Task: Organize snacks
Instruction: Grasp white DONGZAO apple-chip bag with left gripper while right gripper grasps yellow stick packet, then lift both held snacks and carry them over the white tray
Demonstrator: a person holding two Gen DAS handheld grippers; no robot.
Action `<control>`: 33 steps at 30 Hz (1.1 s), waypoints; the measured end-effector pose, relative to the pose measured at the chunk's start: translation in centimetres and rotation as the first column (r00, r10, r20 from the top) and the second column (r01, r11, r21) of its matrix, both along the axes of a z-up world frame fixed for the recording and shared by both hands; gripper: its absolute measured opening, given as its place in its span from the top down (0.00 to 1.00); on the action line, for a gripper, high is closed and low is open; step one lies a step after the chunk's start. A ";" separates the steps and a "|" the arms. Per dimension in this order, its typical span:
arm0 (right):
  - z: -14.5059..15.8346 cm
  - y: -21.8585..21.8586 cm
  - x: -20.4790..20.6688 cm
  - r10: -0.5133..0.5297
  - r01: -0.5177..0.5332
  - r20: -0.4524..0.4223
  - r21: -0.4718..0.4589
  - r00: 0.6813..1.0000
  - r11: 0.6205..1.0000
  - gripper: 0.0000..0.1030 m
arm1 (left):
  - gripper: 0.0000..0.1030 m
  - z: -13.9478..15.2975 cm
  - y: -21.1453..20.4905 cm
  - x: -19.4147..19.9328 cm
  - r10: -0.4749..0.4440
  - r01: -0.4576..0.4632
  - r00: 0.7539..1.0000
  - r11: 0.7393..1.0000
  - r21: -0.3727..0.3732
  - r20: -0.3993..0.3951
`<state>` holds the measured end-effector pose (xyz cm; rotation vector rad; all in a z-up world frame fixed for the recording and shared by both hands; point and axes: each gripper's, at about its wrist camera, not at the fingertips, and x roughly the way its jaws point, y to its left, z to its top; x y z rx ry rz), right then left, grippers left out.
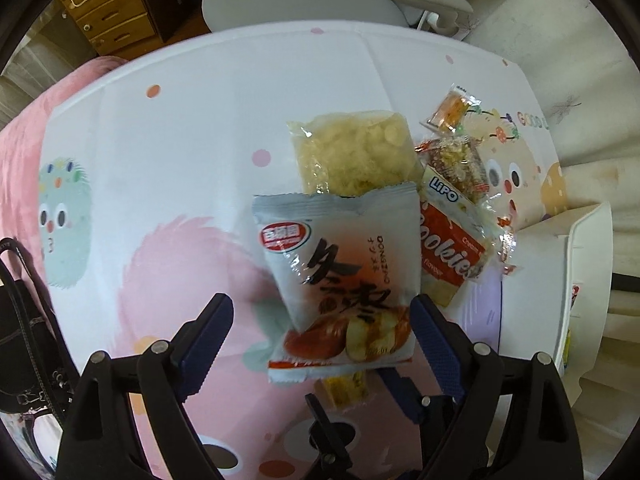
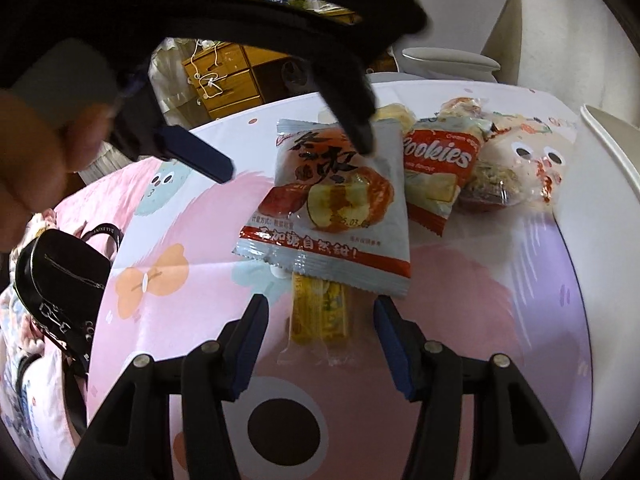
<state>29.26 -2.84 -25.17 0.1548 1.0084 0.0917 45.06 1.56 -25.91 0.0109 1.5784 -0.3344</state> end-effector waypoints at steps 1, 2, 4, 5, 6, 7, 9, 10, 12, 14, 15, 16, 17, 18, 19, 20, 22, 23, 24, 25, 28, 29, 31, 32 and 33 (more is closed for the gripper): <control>0.0 0.1 0.0 0.011 -0.011 0.001 -0.010 1.000 1.000 0.51 | 0.14 -0.4 -0.2 0.1 0.000 0.000 1.000 1.000 -0.003 -0.007; 0.0 0.3 0.1 0.020 -0.020 0.002 -0.015 1.000 1.000 0.52 | 0.14 -0.6 -0.4 0.1 0.000 0.000 1.000 1.000 -0.006 -0.012; 0.0 0.4 0.2 0.034 -0.034 0.005 -0.029 0.999 0.999 0.54 | 0.13 -1.1 -0.6 0.3 0.001 -0.002 1.000 1.000 -0.011 -0.019; 0.0 0.4 0.2 0.040 -0.040 0.006 -0.038 0.999 0.998 0.56 | 0.11 -1.2 -0.8 0.4 0.004 -0.004 1.000 1.000 -0.015 -0.021; 0.0 0.5 0.2 0.046 -0.046 0.007 -0.047 0.999 0.998 0.57 | 0.11 -1.4 -0.9 0.5 0.007 -0.008 1.000 1.000 -0.021 -0.025; 0.0 0.6 0.2 0.050 -0.049 0.007 -0.053 0.999 0.997 0.60 | 0.11 -1.7 -1.1 0.7 0.011 -0.011 0.999 1.000 -0.025 -0.030; 0.0 0.8 0.2 0.057 -0.057 0.001 -0.068 0.998 0.996 0.62 | 0.11 -2.3 -1.3 0.8 0.017 -0.018 0.999 1.000 -0.023 -0.043; 0.0 0.6 0.4 0.060 -0.060 -0.001 -0.068 0.998 0.996 0.64 | 0.11 -2.6 -1.4 0.9 0.020 -0.022 0.999 0.999 -0.024 -0.050; 0.0 0.8 0.4 0.076 -0.076 -0.004 -0.074 0.997 0.994 0.68 | 0.11 -3.1 -1.6 1.2 0.028 -0.030 0.998 0.999 -0.031 -0.060; 0.0 1.1 0.6 0.093 -0.094 -0.007 -0.086 0.996 0.992 0.71 | 0.11 -3.3 -1.7 1.3 0.038 -0.041 0.997 0.999 -0.033 -0.066; -0.1 1.2 0.6 0.098 -0.098 -0.009 -0.089 0.995 0.991 0.71 | 0.11 -3.5 -1.8 1.3 0.042 -0.045 0.997 0.998 -0.033 -0.069; -0.1 1.3 0.6 0.101 -0.101 -0.011 -0.089 0.995 0.991 0.71 | 0.11 -3.6 -1.8 1.4 0.044 -0.046 0.997 0.998 -0.034 -0.071; -0.1 1.4 0.6 0.108 -0.109 -0.016 -0.094 0.994 0.990 0.71 | 0.11 -3.6 -1.6 1.4 0.046 -0.048 0.996 0.998 -0.036 -0.073; -0.1 1.5 0.6 0.116 -0.117 -0.020 -0.103 0.993 0.988 0.71 | 0.12 -3.6 -1.6 1.4 0.048 -0.051 0.996 0.998 -0.037 -0.074; -0.1 1.6 0.6 0.122 -0.124 -0.023 -0.108 0.992 0.986 0.71 | 0.12 -3.7 -1.6 1.4 0.049 -0.052 0.996 0.998 -0.039 -0.076; -0.2 1.7 0.6 0.123 -0.125 -0.025 -0.108 0.992 0.986 0.72 | 0.16 -3.6 -1.5 1.4 0.052 -0.055 0.996 0.998 -0.040 -0.074; -0.1 1.6 0.5 0.120 -0.123 -0.033 -0.103 0.992 0.987 0.72 | 0.24 -3.6 -1.4 1.4 0.062 -0.066 0.995 0.997 -0.048 -0.074; -0.1 1.7 0.5 0.120 -0.123 -0.037 -0.103 0.992 0.987 0.73 | 0.26 -3.6 -1.5 1.4 0.065 -0.069 0.995 0.997 -0.043 -0.074; 0.0 1.7 0.5 0.120 -0.124 -0.042 -0.104 0.992 0.987 0.73 | 0.29 -3.6 -1.5 1.3 0.066 -0.069 0.995 0.997 -0.042 -0.079; 0.0 1.6 0.6 0.120 -0.124 -0.049 -0.102 0.992 0.987 0.73 | 0.30 -3.5 -1.4 1.3 0.062 -0.066 0.995 0.997 -0.040 -0.080; 0.3 1.1 0.7 0.118 -0.125 -0.075 -0.094 0.990 0.988 0.73 | 0.32 -2.6 -0.9 1.1 0.062 -0.063 0.997 0.998 -0.019 -0.053; 0.4 0.9 1.2 0.116 -0.123 -0.084 -0.093 0.990 0.988 0.73 | 0.32 -2.4 -0.7 1.1 0.067 -0.068 0.997 0.997 -0.021 -0.049; 0.5 0.5 1.2 0.100 -0.110 -0.115 -0.085 0.988 0.990 0.74 | 0.32 -1.6 -0.2 1.1 0.078 -0.080 0.996 0.996 -0.033 -0.042; 0.4 0.2 1.0 0.092 -0.102 -0.120 -0.080 0.989 0.992 0.74 | 0.32 -1.3 0.0 1.0 0.079 -0.081 0.996 0.996 -0.036 -0.038; 0.5 -0.1 0.9 0.081 -0.092 -0.126 -0.081 0.989 0.992 0.74 | 0.32 -0.9 0.2 0.9 0.080 -0.081 0.996 0.996 -0.037 -0.031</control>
